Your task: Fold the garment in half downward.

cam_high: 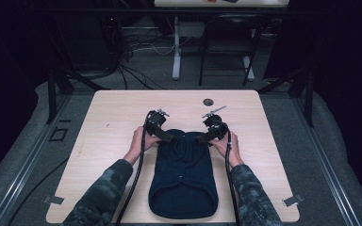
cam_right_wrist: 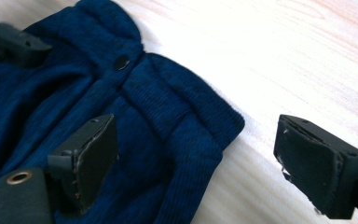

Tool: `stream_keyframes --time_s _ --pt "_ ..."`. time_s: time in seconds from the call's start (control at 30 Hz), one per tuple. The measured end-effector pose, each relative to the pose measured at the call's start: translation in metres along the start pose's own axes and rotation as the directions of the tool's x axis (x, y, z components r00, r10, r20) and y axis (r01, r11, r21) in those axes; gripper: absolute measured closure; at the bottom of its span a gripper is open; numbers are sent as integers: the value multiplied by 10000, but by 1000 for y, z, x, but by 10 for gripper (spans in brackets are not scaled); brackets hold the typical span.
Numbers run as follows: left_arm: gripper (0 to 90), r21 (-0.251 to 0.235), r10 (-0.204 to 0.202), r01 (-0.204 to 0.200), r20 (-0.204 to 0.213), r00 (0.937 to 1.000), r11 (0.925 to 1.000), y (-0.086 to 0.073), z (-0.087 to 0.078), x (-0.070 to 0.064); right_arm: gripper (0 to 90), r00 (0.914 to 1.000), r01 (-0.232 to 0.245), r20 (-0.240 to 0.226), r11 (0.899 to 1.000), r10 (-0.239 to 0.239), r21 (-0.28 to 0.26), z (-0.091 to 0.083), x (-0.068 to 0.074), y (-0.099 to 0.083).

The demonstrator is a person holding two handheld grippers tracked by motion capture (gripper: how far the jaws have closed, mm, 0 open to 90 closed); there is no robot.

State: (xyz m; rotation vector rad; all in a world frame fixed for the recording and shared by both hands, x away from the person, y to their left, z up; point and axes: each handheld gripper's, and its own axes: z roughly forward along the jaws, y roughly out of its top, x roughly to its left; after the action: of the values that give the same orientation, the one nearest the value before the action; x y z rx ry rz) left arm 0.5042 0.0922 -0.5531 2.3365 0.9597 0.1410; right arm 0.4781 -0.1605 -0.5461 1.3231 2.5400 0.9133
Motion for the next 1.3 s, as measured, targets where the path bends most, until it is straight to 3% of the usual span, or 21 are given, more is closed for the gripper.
stream_keyframes --time_s 0.07,0.27,0.3,0.43,0.57,0.7,0.77,1.1,1.3 --pt "0 38 -6 6 -38 10000 10000 1 2 1 148 10000 -88 3 9998 88 155 4 -2 1" --pt "34 409 28 -26 -35 10000 9992 3 11 7 245 9993 -238 -284 9997 236 -48 8 -9 4" --pt "48 421 -21 18 65 10000 9991 3 12 8 324 9991 -279 -337 9995 274 -151 8 -11 7" --pt "73 371 -51 49 44 10000 9993 6 12 9 355 9992 -301 -261 9995 304 122 12 -14 9" --pt "162 392 31 -33 65 10000 9992 7 13 8 451 9989 -405 -237 9989 411 248 17 -13 11" --pt "239 458 6 -16 235 9997 9989 7 15 7 483 9987 -437 -245 9979 449 486 20 -13 10" --pt "254 451 -3 -8 236 9997 9990 8 15 7 487 9978 -606 -252 9976 615 350 21 -12 9" --pt "347 405 23 -35 311 9995 9992 8 15 5 610 9978 -388 -528 9982 413 463 21 -13 7" --pt "489 377 -107 93 391 9992 9992 9 15 1 693 9977 -274 -607 9985 303 474 22 -10 7"
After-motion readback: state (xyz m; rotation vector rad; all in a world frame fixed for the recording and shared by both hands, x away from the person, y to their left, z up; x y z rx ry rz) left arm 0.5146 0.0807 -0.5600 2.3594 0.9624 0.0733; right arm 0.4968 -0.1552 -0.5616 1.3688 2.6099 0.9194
